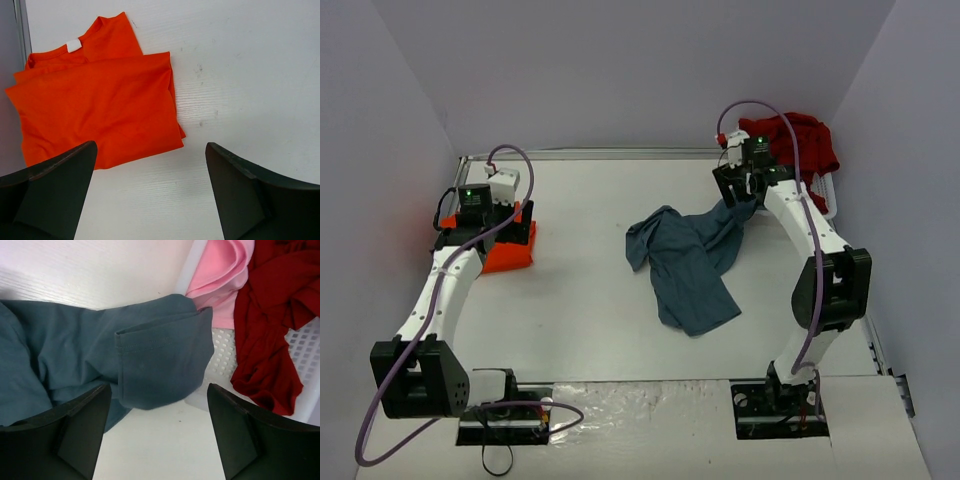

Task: Fold and stack the t-shirts
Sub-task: Move the tshirt to the center of the board

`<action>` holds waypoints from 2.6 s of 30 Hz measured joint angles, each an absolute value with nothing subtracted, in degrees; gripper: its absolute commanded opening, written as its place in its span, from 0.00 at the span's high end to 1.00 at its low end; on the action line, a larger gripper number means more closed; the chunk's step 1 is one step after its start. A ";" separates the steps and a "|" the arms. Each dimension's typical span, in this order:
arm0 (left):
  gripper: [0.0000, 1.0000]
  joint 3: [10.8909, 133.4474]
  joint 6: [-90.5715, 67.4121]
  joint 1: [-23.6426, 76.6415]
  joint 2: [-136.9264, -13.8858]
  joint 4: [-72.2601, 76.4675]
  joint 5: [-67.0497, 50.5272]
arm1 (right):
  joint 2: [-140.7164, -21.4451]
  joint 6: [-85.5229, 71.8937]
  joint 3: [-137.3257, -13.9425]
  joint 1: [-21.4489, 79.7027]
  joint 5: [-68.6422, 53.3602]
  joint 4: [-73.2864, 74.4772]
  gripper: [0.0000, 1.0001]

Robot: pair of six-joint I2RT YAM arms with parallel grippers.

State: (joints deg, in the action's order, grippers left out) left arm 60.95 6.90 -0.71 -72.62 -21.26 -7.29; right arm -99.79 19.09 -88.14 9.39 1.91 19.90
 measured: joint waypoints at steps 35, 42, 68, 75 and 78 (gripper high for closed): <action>0.10 60.95 6.94 -0.71 -74.19 -21.26 -7.90 | -105.08 16.51 -88.62 6.92 2.48 19.59 1.00; 0.10 60.95 7.07 -0.71 -74.19 -21.26 -7.81 | -95.68 17.23 -91.26 12.60 2.79 20.36 1.00; 0.10 60.95 7.53 -0.71 -74.19 -21.28 -5.65 | -82.74 24.93 -109.80 28.80 -14.79 37.15 1.00; 0.10 60.95 7.55 -0.71 -74.19 -21.28 -5.56 | -76.99 27.29 -104.29 25.54 -12.21 37.45 1.00; 0.10 60.95 7.55 -0.71 -74.19 -21.26 -5.58 | -76.58 27.55 -102.76 23.05 -12.64 37.98 1.00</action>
